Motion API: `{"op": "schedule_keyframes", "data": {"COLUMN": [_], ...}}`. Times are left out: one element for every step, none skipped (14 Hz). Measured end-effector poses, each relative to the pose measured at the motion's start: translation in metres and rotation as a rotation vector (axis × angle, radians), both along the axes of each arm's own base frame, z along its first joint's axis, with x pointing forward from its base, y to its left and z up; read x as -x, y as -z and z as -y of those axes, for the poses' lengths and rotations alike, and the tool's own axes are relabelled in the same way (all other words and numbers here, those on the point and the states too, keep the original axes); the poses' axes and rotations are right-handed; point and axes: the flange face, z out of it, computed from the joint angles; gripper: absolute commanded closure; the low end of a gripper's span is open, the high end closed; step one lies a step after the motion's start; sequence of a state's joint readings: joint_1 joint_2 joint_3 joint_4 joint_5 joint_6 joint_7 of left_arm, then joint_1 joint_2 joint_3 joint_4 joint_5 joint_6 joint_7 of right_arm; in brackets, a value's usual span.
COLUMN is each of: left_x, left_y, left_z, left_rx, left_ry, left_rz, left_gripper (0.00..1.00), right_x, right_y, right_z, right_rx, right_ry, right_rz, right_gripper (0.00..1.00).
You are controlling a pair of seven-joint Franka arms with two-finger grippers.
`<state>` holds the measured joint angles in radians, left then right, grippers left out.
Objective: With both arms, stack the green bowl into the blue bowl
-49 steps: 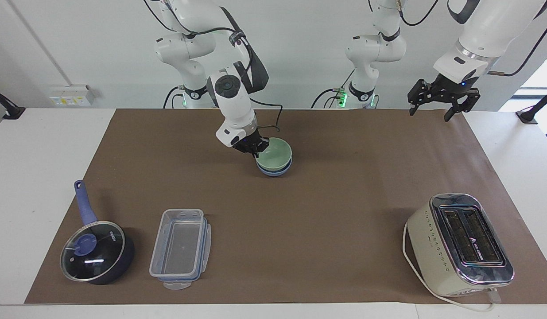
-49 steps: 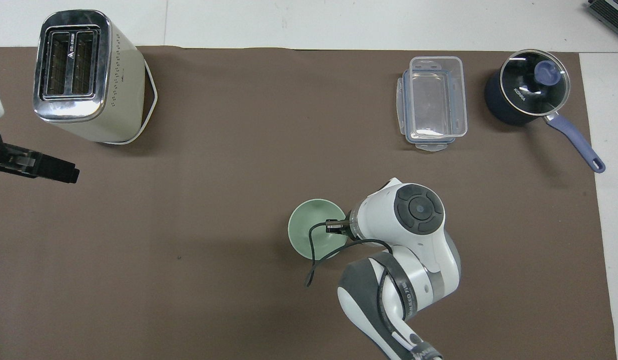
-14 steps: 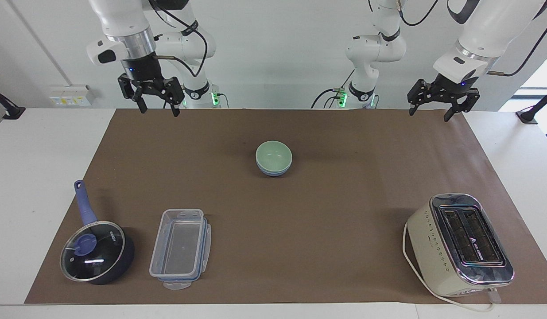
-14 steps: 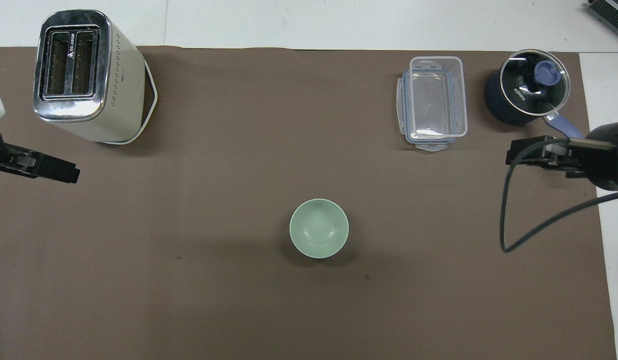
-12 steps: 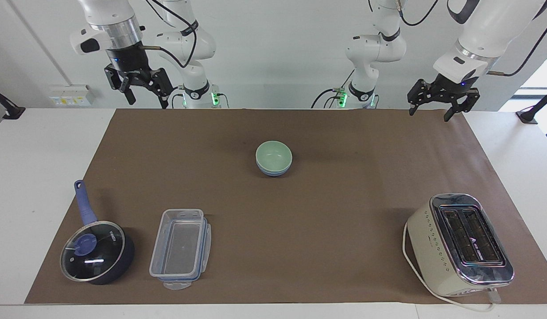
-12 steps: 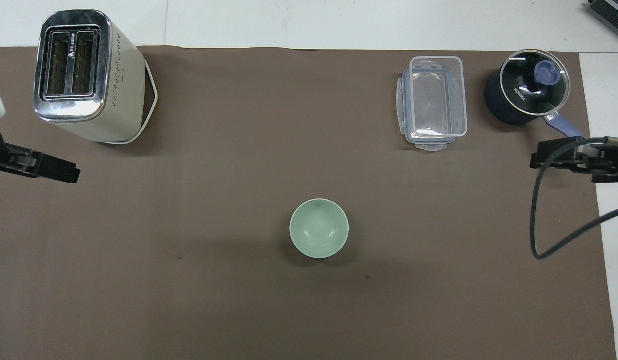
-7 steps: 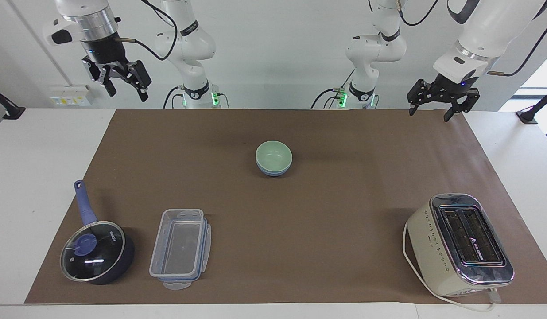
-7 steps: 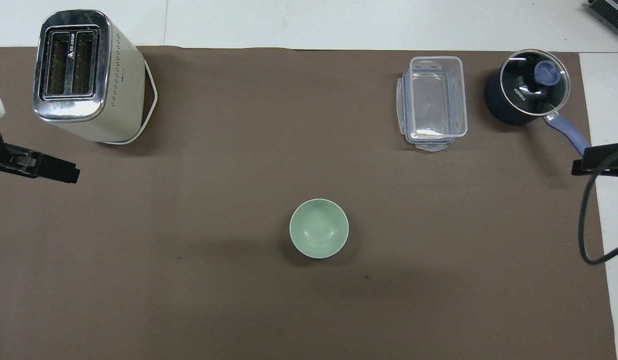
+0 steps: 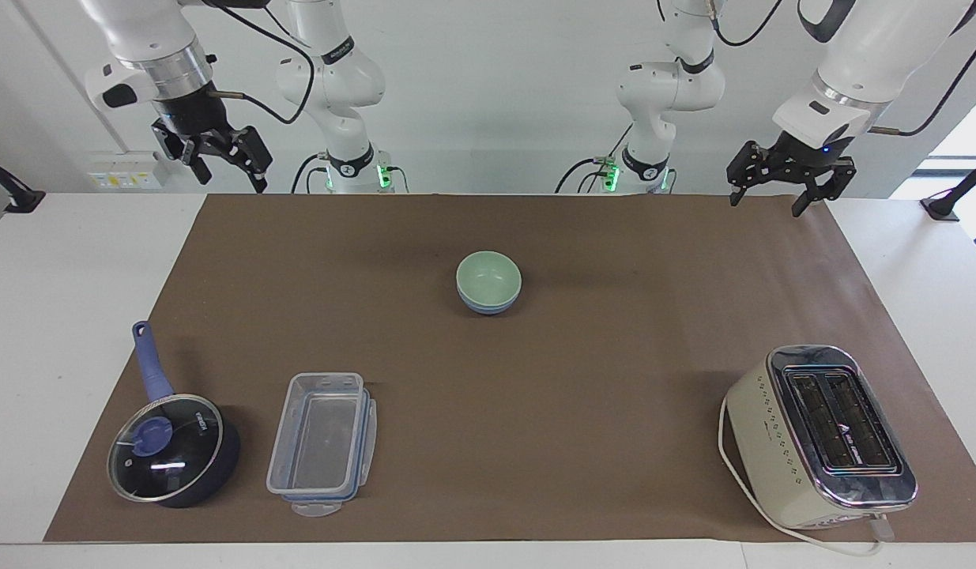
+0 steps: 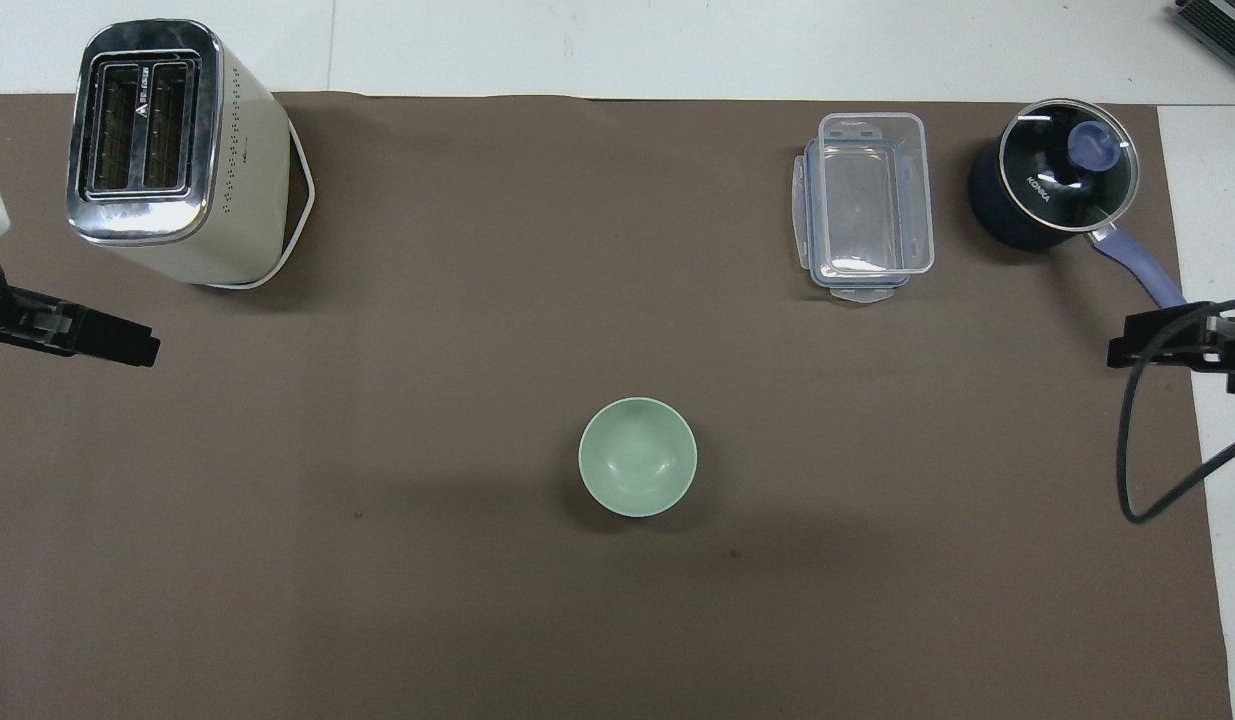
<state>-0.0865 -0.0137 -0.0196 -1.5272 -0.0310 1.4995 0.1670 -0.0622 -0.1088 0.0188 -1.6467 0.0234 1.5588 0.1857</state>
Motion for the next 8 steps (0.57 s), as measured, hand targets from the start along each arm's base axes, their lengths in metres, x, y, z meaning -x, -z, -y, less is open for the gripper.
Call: {"op": "schedule_keyframes", "data": {"left_x": [0.0,0.0,0.0,0.0,0.0,0.0,0.0,0.0], "left_y": [0.0,0.0,0.0,0.0,0.0,0.0,0.0,0.0], "left_z": [0.0,0.0,0.0,0.0,0.0,0.0,0.0,0.0], "left_rx": [0.0,0.0,0.0,0.0,0.0,0.0,0.0,0.0], "left_ry": [0.0,0.0,0.0,0.0,0.0,0.0,0.0,0.0], "left_rz": [0.0,0.0,0.0,0.0,0.0,0.0,0.0,0.0], "left_gripper": [0.0,0.0,0.0,0.0,0.0,0.0,0.0,0.0], "right_x": [-0.0003,-0.0007,-0.0009,-0.0011,-0.0011,-0.0012,-0.0013,-0.0011], "right_y": [0.0016,0.0024,0.0026,0.0025,0.0025,0.0024,0.0024,0.0026], "right_z": [-0.0003,-0.0007,-0.0011,-0.0017,-0.0027,-0.0045,-0.0065,-0.0077], "right_rx": [0.0,0.0,0.0,0.002,0.005,0.008,0.01,0.011], "right_ry": [-0.002,-0.003,-0.004,-0.006,-0.01,-0.014,-0.018,-0.023], "right_rz": [-0.001,0.0,0.002,0.003,0.003,0.003,0.004,0.002], "right_gripper": [0.0,0.0,0.0,0.0,0.0,0.0,0.0,0.0]}}
